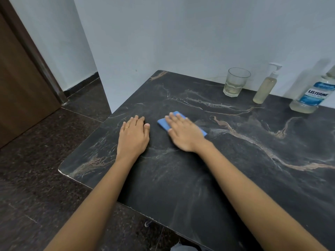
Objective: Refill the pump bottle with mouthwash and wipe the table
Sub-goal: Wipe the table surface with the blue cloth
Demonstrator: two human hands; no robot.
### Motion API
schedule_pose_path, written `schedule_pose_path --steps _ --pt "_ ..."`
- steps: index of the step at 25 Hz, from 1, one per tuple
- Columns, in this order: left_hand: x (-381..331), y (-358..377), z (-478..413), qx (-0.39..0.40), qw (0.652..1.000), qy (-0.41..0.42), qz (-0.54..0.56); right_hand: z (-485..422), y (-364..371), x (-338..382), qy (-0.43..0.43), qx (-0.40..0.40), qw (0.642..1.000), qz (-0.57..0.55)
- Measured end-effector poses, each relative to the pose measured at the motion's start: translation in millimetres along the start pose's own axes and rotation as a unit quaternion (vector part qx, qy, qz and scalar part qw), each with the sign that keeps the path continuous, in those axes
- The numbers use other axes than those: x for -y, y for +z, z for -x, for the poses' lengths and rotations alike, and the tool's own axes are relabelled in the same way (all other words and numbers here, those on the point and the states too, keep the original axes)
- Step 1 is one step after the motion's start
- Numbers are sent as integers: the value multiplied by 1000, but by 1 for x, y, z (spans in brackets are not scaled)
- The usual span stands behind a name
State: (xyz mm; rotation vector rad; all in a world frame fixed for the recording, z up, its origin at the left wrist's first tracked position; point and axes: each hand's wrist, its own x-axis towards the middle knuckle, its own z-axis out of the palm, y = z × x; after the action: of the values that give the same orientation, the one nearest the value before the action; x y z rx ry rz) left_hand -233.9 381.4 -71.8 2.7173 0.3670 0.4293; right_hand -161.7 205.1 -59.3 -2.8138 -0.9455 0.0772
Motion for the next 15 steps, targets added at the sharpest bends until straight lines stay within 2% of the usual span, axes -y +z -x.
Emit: schedule_pose_path --steps 1,3,7,10,15 --pt "0 0 0 0 1000 1 -3 -14 2 17 -26 9 1000 -5" --pt "1 0 1 2 1000 4 -4 -49 -5 31 -25 36 999 -23" --pt "4 -3 0 4 1000 4 16 -82 -23 -13 61 48 996 -37" --pt "2 -4 1 3 1000 8 18 -59 -33 -71 124 18 991 -39" --pt "-7 -11 11 15 999 15 48 37 -49 -140 226 -19 973 -43"
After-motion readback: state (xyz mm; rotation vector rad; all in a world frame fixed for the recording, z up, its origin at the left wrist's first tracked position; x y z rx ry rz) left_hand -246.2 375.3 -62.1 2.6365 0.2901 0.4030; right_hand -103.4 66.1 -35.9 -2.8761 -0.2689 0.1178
